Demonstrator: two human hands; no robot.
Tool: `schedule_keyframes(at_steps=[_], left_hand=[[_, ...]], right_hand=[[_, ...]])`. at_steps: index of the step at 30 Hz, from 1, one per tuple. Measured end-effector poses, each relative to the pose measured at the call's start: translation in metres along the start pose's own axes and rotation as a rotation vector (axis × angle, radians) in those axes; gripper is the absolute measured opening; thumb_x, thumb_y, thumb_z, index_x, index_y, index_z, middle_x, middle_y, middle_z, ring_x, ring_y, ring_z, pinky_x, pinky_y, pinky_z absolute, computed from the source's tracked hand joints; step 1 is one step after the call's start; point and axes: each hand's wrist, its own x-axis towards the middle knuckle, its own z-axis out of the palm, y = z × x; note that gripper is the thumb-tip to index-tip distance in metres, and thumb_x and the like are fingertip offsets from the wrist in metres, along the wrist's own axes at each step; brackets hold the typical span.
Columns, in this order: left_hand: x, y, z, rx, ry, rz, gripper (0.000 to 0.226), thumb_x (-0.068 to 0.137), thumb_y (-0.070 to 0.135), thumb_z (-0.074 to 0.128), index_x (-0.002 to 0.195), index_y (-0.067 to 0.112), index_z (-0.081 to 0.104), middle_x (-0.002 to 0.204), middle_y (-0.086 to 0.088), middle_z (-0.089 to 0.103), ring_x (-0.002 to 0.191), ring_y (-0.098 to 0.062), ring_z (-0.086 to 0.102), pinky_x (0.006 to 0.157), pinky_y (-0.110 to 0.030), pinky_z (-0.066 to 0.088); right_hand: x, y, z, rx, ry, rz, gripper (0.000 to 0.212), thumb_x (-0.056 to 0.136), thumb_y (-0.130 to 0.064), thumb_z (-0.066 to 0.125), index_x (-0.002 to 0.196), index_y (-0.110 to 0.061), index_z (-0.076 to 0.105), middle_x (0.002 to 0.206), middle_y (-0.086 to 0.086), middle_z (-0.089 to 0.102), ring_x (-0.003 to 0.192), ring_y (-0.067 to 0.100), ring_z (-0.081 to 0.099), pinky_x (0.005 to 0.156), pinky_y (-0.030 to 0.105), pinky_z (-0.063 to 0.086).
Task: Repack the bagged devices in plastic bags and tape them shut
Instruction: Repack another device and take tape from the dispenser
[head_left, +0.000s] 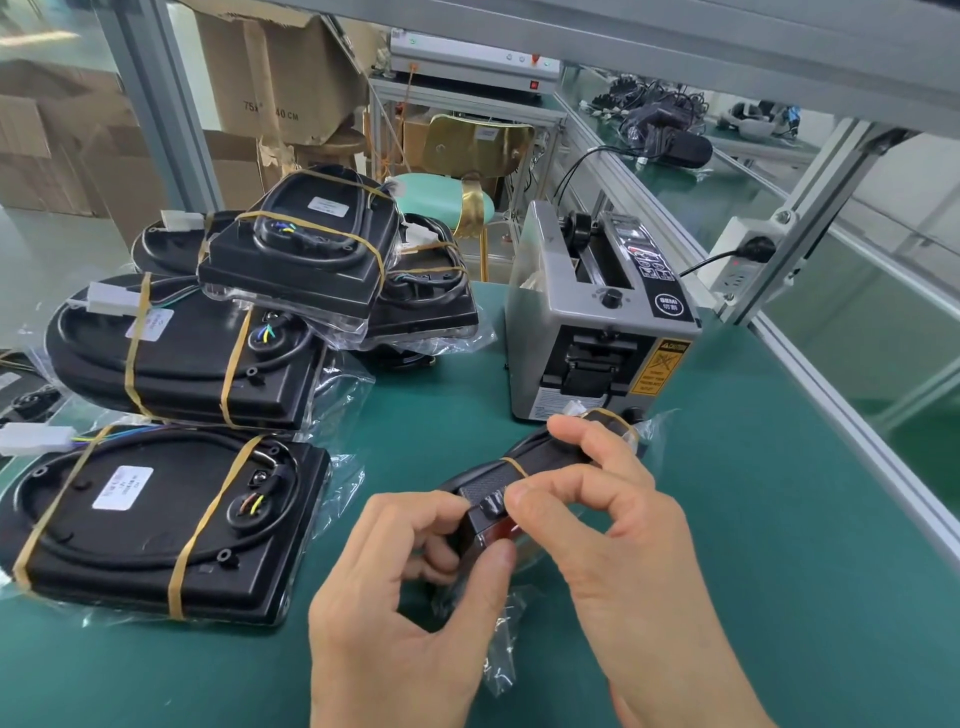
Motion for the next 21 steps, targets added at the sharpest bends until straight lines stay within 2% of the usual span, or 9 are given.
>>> schedule_keyframes(at_steps=[3,5,10,12,15,18,21], left_hand=[[-0.0006,0.0001,-0.0009,0.007,-0.008,0.004,0.022,0.069,0.037,0.069,0.090,0.032,0.063,0.079,0.006,0.061,0.064,-0.013,0.060,0.059,-0.026,0.052],[-0.0004,0.0005,-0.0014,0.008,-0.006,0.002,0.021,0.069,0.037,0.069,0.088,0.031,0.064,0.078,0.006,0.061,0.064,-0.013,0.060,0.058,-0.026,0.052],[-0.0005,0.0021,-0.0004,0.016,-0.014,-0.001,0.023,0.069,0.037,0.068,0.087,0.023,0.066,0.076,0.005,0.061,0.063,-0.014,0.060,0.057,-0.028,0.052],[-0.0008,0.0025,-0.0007,0.017,-0.018,-0.004,0.024,0.069,0.037,0.068,0.087,0.020,0.067,0.076,0.005,0.061,0.063,-0.014,0.060,0.056,-0.028,0.052],[-0.0004,0.0029,-0.0016,0.017,-0.019,-0.007,0.025,0.069,0.036,0.068,0.087,0.018,0.068,0.076,0.003,0.062,0.064,-0.015,0.060,0.056,-0.029,0.052],[0.0002,0.0045,-0.0004,0.011,0.004,-0.013,0.024,0.068,0.037,0.069,0.088,0.024,0.066,0.078,0.003,0.063,0.063,-0.016,0.060,0.057,-0.029,0.052],[0.0022,0.0065,-0.0005,-0.004,0.043,0.001,0.028,0.069,0.035,0.069,0.096,0.034,0.062,0.080,0.004,0.062,0.064,-0.016,0.059,0.059,-0.026,0.052]], right_hand=[[0.0009,0.0002,-0.0015,0.012,-0.024,0.013,0.009,0.068,-0.027,0.076,0.060,-0.028,0.074,0.111,-0.045,0.048,0.128,-0.013,0.032,0.110,0.029,0.022],[0.0006,-0.0011,-0.0015,-0.006,-0.038,0.008,0.007,0.066,-0.029,0.075,0.059,-0.028,0.074,0.110,-0.046,0.048,0.130,-0.011,0.030,0.112,0.030,0.020],[-0.0002,-0.0004,-0.0004,-0.045,-0.020,-0.020,0.006,0.063,-0.029,0.072,0.058,-0.033,0.073,0.108,-0.047,0.046,0.128,-0.015,0.030,0.101,0.012,0.022],[-0.0004,0.0008,-0.0002,-0.050,-0.021,-0.029,0.009,0.063,-0.026,0.073,0.057,-0.033,0.073,0.108,-0.047,0.047,0.129,-0.013,0.031,0.104,0.014,0.022],[0.0008,0.0022,0.0002,-0.067,-0.025,-0.037,0.017,0.068,-0.017,0.076,0.058,-0.031,0.073,0.107,-0.046,0.047,0.130,-0.010,0.032,0.111,0.023,0.022],[0.0007,0.0030,0.0001,-0.091,-0.006,-0.061,0.016,0.066,-0.020,0.075,0.057,-0.033,0.072,0.108,-0.045,0.047,0.131,-0.010,0.031,0.110,0.019,0.020],[0.0005,0.0015,0.0003,-0.105,-0.014,-0.073,0.015,0.065,-0.023,0.074,0.056,-0.035,0.072,0.109,-0.045,0.047,0.128,-0.014,0.031,0.104,0.008,0.018]])
